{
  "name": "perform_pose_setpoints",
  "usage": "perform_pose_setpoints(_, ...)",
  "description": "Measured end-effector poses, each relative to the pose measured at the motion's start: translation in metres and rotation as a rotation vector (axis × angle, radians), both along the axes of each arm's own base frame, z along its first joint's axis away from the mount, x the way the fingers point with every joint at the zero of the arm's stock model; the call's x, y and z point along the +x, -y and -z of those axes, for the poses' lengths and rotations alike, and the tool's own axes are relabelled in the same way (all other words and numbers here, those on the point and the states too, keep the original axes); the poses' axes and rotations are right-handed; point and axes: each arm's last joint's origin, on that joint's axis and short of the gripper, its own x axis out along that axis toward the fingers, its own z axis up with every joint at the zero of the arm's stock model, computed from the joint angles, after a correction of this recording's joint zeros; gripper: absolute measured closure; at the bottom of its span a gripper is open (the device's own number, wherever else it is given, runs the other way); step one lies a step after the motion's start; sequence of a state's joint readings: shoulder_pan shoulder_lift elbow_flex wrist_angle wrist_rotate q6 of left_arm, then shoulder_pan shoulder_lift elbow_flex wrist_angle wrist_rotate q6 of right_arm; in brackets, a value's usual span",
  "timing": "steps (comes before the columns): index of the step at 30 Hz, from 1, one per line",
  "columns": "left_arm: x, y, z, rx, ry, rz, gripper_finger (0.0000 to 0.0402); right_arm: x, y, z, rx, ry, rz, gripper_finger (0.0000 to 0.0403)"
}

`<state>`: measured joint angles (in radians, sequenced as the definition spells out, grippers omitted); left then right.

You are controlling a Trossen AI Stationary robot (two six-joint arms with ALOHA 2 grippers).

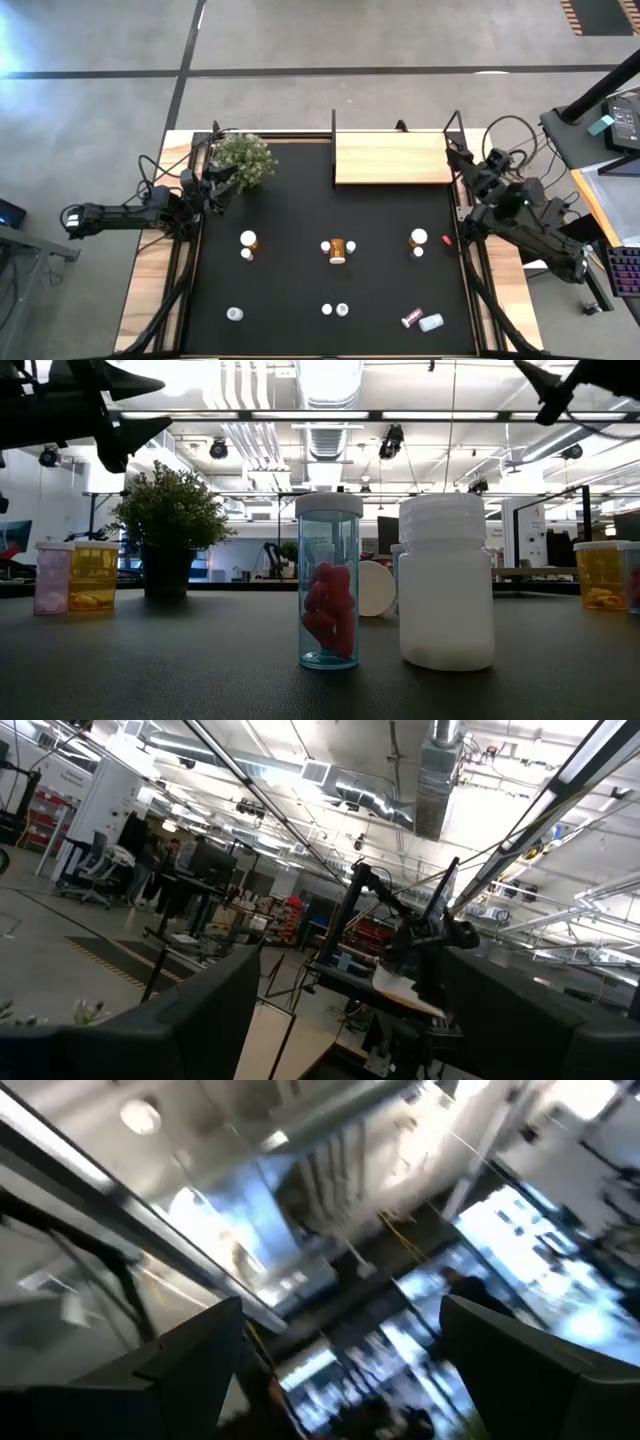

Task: Pick and place medicine bottles onto shelf by color
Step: Put the right orange pill bottle on the shelf

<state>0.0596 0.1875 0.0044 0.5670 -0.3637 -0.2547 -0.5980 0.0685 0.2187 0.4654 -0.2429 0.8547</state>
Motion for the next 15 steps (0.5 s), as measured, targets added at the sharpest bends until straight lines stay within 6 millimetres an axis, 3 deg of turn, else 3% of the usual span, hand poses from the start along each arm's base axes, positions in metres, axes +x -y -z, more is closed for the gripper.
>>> perform_pose_setpoints(8, 0.000, 0.000, 0.000, 0.000, 0.000, 0.000, 0.0107, -0.006, -0.004, -0.027, 0.176, -0.580, 0.064, 0.0074)
perform_pose_setpoints(15, 0.000, 0.000, 0.000, 0.000, 0.000, 0.000, 0.0107, 0.009, 0.006, -0.063, 0.256, -0.790, 0.053, 0.0074)
